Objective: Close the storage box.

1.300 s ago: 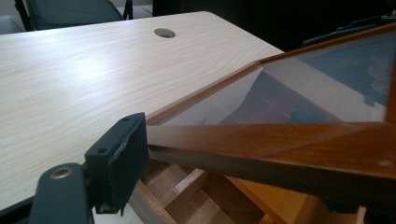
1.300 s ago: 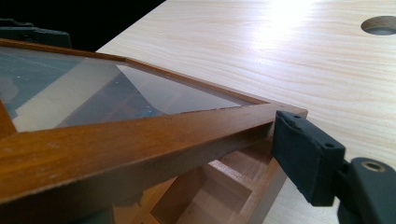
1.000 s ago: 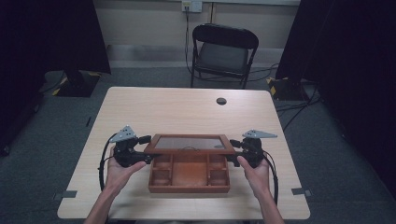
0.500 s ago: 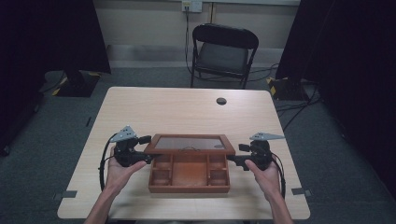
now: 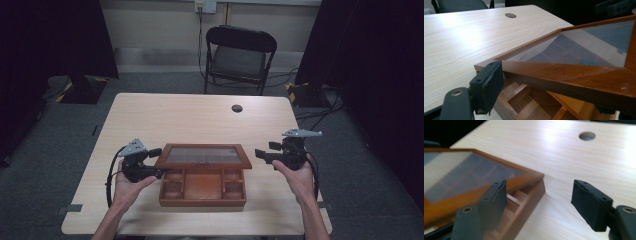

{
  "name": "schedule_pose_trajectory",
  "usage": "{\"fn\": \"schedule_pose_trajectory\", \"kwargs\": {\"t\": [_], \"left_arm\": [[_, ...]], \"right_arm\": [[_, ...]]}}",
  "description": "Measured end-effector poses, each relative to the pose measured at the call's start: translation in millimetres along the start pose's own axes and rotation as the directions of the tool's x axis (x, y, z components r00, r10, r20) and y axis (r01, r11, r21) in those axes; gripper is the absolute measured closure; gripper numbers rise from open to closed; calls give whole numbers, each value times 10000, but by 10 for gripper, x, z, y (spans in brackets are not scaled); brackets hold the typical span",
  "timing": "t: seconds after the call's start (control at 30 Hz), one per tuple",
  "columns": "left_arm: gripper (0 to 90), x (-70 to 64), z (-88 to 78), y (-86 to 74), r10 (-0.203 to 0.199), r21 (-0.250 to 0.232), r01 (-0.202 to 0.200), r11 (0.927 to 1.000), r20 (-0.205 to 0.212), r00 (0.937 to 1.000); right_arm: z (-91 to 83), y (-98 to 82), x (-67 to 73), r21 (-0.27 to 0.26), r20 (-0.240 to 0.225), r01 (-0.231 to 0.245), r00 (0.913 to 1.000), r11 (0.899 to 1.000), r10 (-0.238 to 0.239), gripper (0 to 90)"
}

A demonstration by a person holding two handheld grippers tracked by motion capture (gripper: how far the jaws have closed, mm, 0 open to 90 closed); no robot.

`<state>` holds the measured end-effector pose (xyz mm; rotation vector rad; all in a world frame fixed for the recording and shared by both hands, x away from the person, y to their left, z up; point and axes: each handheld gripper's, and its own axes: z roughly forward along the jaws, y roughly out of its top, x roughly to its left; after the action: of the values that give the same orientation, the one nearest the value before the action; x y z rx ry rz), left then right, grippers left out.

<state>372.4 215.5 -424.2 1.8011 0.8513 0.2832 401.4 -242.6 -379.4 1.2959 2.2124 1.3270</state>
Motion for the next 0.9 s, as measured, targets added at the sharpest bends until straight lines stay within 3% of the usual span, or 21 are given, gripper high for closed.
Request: {"fn": "schedule_pose_trajectory", "kwargs": {"t": [0.17,0.27,0.4,0.43,0.57,0.63,0.73,0.9], "left_arm": [[213,-7,-13,-37,-1,48,1,10000,-38,10000],[215,-10,-13,-51,85,46,-85,10000,-34,10000],[212,-38,-6,-108,3,5,-3,10000,-122,9999],[217,-48,-8,-122,138,-60,-139,9999,-221,9997],[218,-63,-5,-150,82,-2,-82,10000,-223,9997],[213,-67,-8,-160,184,134,-181,9997,-243,9995],[206,-65,0,-177,163,161,-159,9997,-200,9997],[192,-70,10,-181,245,196,-239,9995,-286,9993]], "right_arm": [[-49,126,145,-458,-645,125,9978,9989,-154,337],[-29,197,271,-455,-1086,411,9930,9981,-459,375],[-6,293,468,-716,-1666,1000,9798,9924,-1108,471],[-5,312,502,-759,-1788,1115,9761,9909,-1235,490],[2,407,692,-802,-2339,1691,9548,9823,-1834,573],[22,441,801,-745,-2799,2004,9360,9769,-2133,615],[78,461,943,-467,-3267,2352,9148,9708,-2373,667],[203,444,1121,50,-3855,2785,8867,9604,-2551,694]]}}
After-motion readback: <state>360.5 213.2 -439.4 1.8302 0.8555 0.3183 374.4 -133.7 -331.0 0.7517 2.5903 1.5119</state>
